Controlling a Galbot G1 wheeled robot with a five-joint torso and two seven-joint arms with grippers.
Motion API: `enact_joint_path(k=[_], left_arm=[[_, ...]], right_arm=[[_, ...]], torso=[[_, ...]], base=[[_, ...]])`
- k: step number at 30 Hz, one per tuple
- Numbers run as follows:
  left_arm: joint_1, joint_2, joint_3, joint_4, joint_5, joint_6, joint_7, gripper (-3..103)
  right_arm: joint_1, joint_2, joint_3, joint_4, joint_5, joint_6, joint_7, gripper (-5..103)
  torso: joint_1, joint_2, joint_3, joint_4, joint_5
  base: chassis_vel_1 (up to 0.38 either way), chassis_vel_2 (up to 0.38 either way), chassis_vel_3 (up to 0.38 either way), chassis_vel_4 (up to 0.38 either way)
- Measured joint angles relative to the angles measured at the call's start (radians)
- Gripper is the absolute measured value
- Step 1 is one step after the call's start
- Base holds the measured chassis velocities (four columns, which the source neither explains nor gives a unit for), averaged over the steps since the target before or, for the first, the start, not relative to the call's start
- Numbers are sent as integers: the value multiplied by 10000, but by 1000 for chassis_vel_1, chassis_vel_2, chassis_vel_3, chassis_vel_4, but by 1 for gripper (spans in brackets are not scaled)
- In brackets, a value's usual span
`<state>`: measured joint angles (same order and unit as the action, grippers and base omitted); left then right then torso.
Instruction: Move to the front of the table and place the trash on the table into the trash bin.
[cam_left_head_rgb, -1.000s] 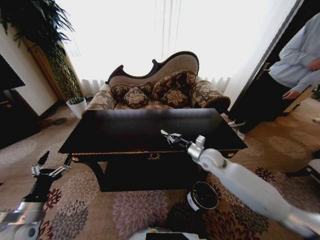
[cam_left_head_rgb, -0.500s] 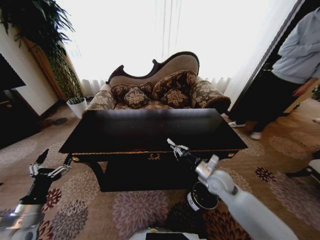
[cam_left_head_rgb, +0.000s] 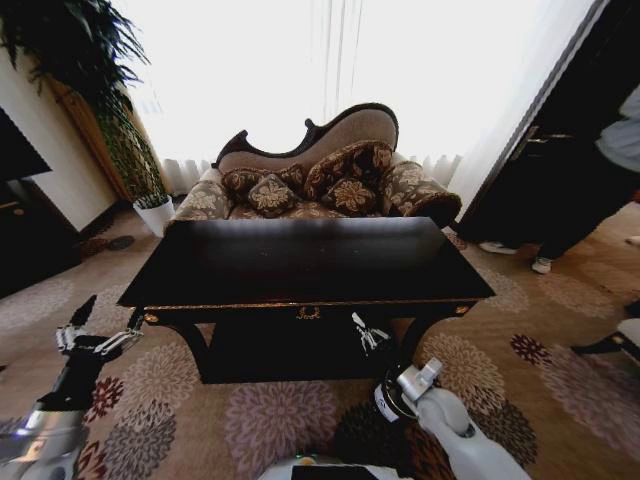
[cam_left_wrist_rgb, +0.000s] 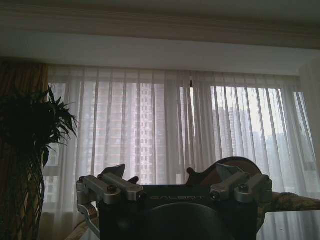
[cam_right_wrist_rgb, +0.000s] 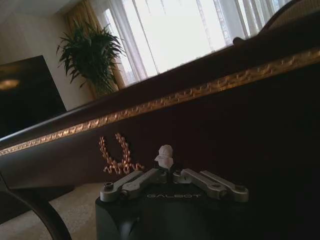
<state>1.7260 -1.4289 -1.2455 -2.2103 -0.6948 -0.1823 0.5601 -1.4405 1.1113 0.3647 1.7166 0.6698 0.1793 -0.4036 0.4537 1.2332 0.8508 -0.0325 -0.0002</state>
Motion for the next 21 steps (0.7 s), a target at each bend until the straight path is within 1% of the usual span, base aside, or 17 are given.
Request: enact_joint_path(k=[3, 7, 8, 12, 13, 18, 19, 21], left_arm=[[2, 3, 8, -7, 1, 0, 1, 100], [-9, 52, 0, -6, -39, 0, 2, 100], [-9, 52, 0, -6, -39, 0, 2, 100], [-39, 166, -17, 124, -57, 0, 5, 100], [-39, 166, -17, 124, -57, 0, 5, 100], [-105, 264, -17, 324, -38, 4, 7, 100], [-105, 264, -17, 324, -38, 4, 7, 100], [-120, 290, -10, 401, -19, 5, 7, 100]], right_arm=[[52, 171, -112, -273, -220, -20, 163, 1], [366, 341, -434, -1259, -1080, -319, 1093, 1], [366, 341, -434, -1259, -1080, -319, 1093, 1], [916, 325, -841, -2563, -1806, -661, 2090, 1], [916, 325, -841, -2563, -1806, -661, 2090, 1], [1928, 265, -1320, -4108, -2771, -1052, 3139, 1], [1928, 265, -1320, -4108, -2771, -1052, 3139, 1], [2349, 207, -1512, -4812, -2986, -1309, 3557, 1]], torso=[[0, 0, 0, 0, -1], [0, 0, 0, 0, 0], [0, 0, 0, 0, 0], [1, 0, 0, 1, 1], [1, 0, 0, 1, 1], [2, -1, 1, 2, 1], [2, -1, 1, 2, 1], [2, -1, 1, 1, 0]], base=[[0, 0, 0, 0], [0, 0, 0, 0], [0, 0, 0, 0], [0, 0, 0, 0], [0, 0, 0, 0], [0, 0, 0, 0], [0, 0, 0, 0], [0, 0, 0, 0]])
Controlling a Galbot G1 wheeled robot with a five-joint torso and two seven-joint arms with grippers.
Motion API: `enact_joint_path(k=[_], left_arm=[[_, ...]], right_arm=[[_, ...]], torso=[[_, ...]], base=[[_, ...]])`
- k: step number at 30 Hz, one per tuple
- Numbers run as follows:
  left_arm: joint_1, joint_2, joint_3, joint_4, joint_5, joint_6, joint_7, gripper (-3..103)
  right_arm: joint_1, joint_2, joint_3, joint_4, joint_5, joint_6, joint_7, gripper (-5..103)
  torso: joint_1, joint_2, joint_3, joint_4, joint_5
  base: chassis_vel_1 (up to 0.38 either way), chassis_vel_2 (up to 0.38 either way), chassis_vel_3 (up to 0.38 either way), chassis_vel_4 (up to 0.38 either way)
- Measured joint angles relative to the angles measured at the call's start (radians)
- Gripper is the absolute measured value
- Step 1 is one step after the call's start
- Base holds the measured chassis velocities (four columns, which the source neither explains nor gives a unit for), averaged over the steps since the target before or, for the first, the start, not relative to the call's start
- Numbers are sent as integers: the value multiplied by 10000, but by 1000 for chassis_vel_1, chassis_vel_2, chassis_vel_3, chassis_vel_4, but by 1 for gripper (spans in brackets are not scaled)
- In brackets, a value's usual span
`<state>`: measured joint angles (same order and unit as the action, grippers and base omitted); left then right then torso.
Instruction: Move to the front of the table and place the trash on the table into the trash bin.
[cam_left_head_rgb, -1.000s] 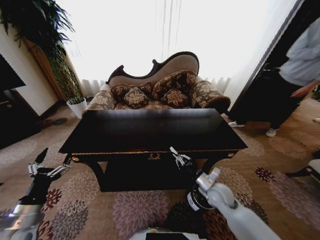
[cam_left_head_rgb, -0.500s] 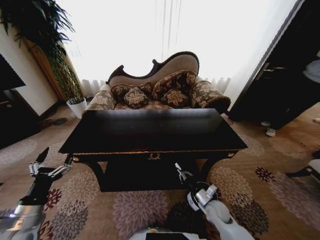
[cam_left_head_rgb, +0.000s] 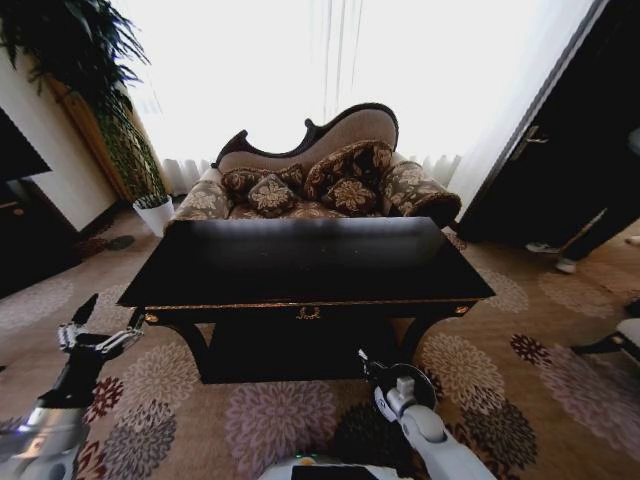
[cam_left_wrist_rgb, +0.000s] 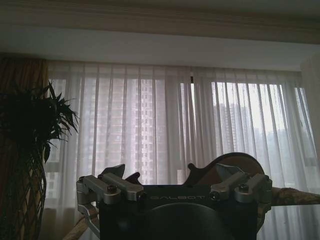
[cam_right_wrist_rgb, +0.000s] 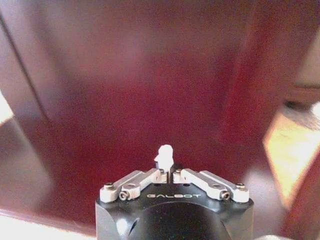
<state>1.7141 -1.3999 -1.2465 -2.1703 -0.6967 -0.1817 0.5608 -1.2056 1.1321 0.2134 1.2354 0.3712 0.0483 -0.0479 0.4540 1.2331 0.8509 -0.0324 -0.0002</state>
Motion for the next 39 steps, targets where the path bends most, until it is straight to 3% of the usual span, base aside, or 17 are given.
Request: enact_joint_path(k=[7, 11, 24, 26, 30, 31, 33, 36, 37, 39], left_arm=[[-76, 64, -1, 158, 13, 22, 1, 100], [-91, 59, 23, 196, 42, 29, 1, 100], [-37, -44, 132, 193, 175, -29, 24, 100], [-5, -47, 131, 173, 175, -55, 30, 100], [35, -45, 103, 120, 167, -75, 34, 100], [47, -44, 94, 116, 159, -87, 35, 100], [64, -45, 74, 128, 155, -133, 47, 100], [87, -63, 68, 163, 156, -188, 77, 100], [92, -79, 68, 179, 159, -210, 92, 100], [98, -119, 93, 195, 189, -236, 110, 100]], right_arm=[[871, -53, -181, -2187, -1054, -911, 869, 1], [1114, -41, -121, -3178, -1468, -1001, 988, 1], [1333, 110, 112, -4213, -1025, -1248, 1313, -1], [1356, 120, 119, -4234, -908, -1286, 1388, 15], [1374, 125, 116, -4234, -833, -1348, 1495, 20], [1372, 125, 103, -4228, -831, -1358, 1500, 31], [1359, 142, 82, -4196, -826, -1361, 1504, 42], [1342, 166, 68, -4161, -821, -1361, 1504, 42], [1332, 176, 63, -4145, -821, -1361, 1505, 53], [1301, 199, 60, -4104, -819, -1358, 1501, 63]], torso=[[0, 0, 0, -1, 0], [0, 1, 0, -1, 1], [0, 0, 0, -1, 0], [0, 0, 0, -1, 1], [0, 0, 0, 0, 0], [0, 1, 0, -1, 0], [0, 0, -1, -1, 0], [-1, 0, 0, 0, 0], [0, 1, -1, 0, 0], [-1, 0, -1, -1, 0]], base=[[0, 0, 0, 0], [0, 0, 0, 0], [0, 0, 0, 0], [0, 0, 0, 0], [0, 0, 0, 0], [0, 0, 0, 0], [0, 0, 0, 0], [0, 0, 0, 0], [0, 0, 0, 0], [0, 0, 0, 0]])
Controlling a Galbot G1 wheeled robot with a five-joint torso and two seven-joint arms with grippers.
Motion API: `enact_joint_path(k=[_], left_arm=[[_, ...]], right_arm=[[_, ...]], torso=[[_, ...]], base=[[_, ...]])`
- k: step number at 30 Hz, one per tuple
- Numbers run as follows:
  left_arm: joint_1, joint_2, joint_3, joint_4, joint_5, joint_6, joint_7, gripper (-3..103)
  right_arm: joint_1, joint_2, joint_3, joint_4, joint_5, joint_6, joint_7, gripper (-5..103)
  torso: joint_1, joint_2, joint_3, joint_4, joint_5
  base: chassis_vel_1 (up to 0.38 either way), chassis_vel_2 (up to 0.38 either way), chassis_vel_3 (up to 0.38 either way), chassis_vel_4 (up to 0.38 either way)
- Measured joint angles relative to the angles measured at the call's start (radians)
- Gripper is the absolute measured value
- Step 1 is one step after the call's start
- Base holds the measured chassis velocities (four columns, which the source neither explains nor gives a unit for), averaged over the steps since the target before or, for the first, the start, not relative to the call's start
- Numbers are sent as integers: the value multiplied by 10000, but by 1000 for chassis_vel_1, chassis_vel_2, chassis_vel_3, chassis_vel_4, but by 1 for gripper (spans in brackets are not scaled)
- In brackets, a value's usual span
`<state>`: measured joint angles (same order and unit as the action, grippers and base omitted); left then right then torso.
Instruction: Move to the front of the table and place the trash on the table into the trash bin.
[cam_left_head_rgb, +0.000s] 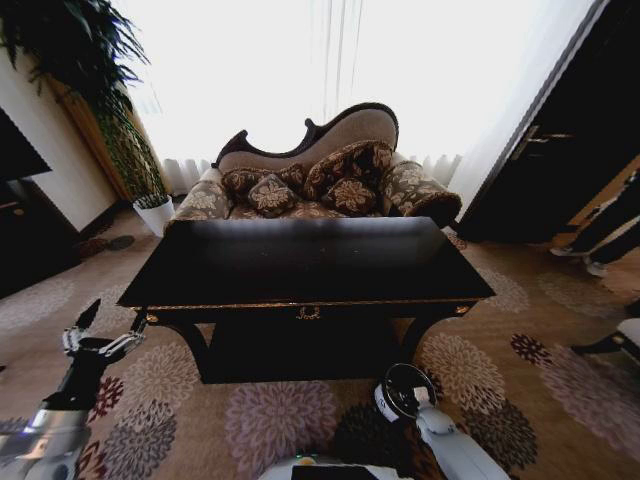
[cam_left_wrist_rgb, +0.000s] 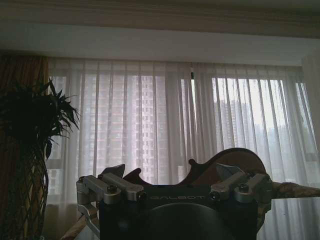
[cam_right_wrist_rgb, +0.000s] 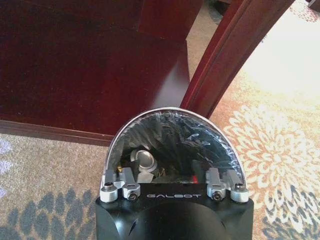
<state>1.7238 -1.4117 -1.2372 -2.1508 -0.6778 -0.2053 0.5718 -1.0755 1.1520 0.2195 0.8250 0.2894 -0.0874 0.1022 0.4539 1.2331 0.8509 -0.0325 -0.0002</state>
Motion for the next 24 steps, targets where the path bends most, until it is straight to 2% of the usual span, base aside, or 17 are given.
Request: enact_joint_path(k=[1, 4, 6, 7, 10, 11, 14, 18, 21, 22, 24], left_arm=[[0, 0, 0, 0, 0, 0, 0, 100], [-11, -47, 57, 0, 37, -5, 6, 100], [-49, -73, 105, -1, 41, 46, -33, 100], [-49, -73, 105, -1, 41, 46, -33, 100], [-79, -135, 191, -2, 37, 111, -160, 100], [-79, -135, 191, -2, 37, 111, -160, 100], [-125, -176, 243, -10, 30, 124, -181, 100], [-192, -219, 372, -6, 82, 177, -226, 100], [-233, -314, 580, -65, 252, 396, -429, 100], [-233, -314, 580, -65, 252, 396, -429, 100], [-232, -358, 680, -124, 331, 460, -529, 100]], right_arm=[[0, 0, 0, 0, 0, 0, 0, 63], [-187, 24, 0, 240, 12, 59, -170, 74], [-616, 27, 47, 796, -268, 135, -821, 85], [-616, 27, 47, 796, -268, 135, -821, 85], [-1234, 20, 329, 1489, -1085, 843, -1774, 95], [-1234, 20, 329, 1489, -1085, 843, -1774, 95], [-2079, 56, 869, 2712, -1533, 1255, -2416, 100], [-2883, 285, 1570, 4207, -1783, 1368, -2685, 100], [-3666, 681, 2424, 5302, -2158, 2103, -3245, 100], [-3666, 681, 2424, 5302, -2158, 2103, -3245, 100], [-4148, 950, 2955, 5764, -2352, 2640, -3483, 100]], torso=[[0, 0, 0, 0, 0], [0, 0, 0, 1, -1], [0, 0, 0, 1, 2], [0, 0, 0, 1, 2], [0, 0, -1, 0, -3], [0, 0, -1, 0, -3], [0, 0, -1, -2, 0], [0, 1, -1, 0, -1], [-1, 1, -1, -1, -2], [-1, 1, -1, -1, -2], [0, 1, -1, 0, -2]], base=[[0, 0, 0, 0], [0, 0, 0, 0], [0, 0, 0, 0], [0, 0, 0, 0], [0, 0, 0, 0], [0, 0, 0, 0], [0, 0, 0, 0], [0, 0, 0, 0], [0, 0, 0, 0], [0, 0, 0, 0], [0, 0, 0, 0]])
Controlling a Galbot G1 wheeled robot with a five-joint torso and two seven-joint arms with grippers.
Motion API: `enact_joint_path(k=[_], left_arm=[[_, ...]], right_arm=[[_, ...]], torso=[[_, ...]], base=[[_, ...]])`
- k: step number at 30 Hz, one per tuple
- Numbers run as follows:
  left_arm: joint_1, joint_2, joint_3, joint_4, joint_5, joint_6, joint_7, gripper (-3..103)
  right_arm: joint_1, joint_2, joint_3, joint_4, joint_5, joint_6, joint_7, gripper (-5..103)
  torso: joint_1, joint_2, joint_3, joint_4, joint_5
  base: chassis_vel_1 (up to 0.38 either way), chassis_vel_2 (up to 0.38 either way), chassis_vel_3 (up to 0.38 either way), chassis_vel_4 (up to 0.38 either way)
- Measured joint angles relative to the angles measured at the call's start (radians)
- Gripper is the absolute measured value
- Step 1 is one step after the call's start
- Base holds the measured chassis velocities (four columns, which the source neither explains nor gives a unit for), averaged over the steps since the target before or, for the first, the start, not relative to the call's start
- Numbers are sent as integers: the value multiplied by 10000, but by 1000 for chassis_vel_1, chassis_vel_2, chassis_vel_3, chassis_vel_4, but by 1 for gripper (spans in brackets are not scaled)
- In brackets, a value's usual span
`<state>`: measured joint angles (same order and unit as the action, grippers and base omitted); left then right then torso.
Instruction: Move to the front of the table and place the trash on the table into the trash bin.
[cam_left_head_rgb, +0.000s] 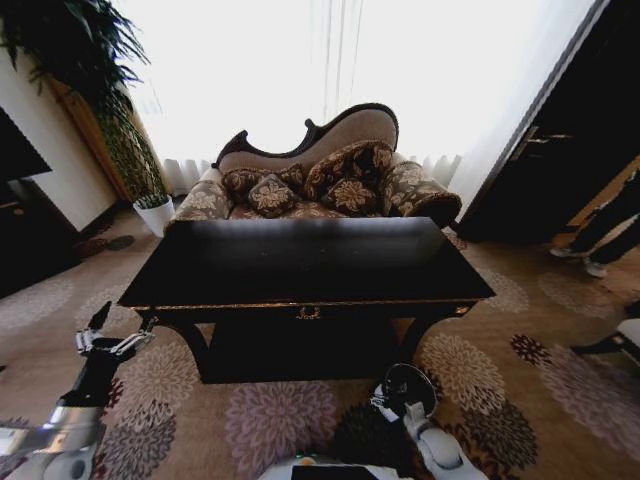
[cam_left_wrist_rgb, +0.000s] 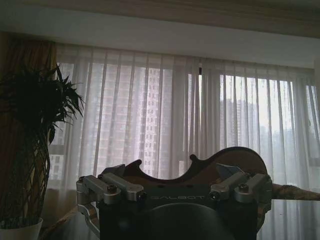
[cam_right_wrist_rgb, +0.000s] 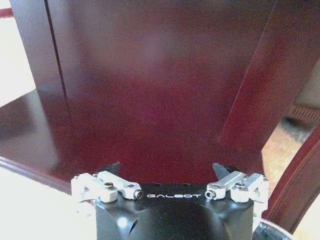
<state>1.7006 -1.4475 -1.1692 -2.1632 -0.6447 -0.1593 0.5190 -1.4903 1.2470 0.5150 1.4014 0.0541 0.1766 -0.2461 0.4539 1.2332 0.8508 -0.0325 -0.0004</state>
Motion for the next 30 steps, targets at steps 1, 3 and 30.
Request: enact_joint_path(k=[1, 3, 30], left_arm=[[6, -10, 34, -25, 40, 1, -4, 100], [16, -21, 75, -60, 66, 0, -5, 100], [371, 119, -254, -683, -164, 524, -1685, 100]], right_arm=[[-212, 127, 194, 220, 73, 136, -33, 100], [-492, 305, 403, 543, 320, 227, -12, 100], [-1502, 992, 2893, 6923, 4377, 910, 1009, 100]], torso=[[0, 0, 0, -1, 2], [-1, 0, 0, -1, 2], [-1, 0, 1, 0, 3]], base=[[0, 0, 0, 0], [0, 0, 0, 0], [0, 0, 0, 0]])
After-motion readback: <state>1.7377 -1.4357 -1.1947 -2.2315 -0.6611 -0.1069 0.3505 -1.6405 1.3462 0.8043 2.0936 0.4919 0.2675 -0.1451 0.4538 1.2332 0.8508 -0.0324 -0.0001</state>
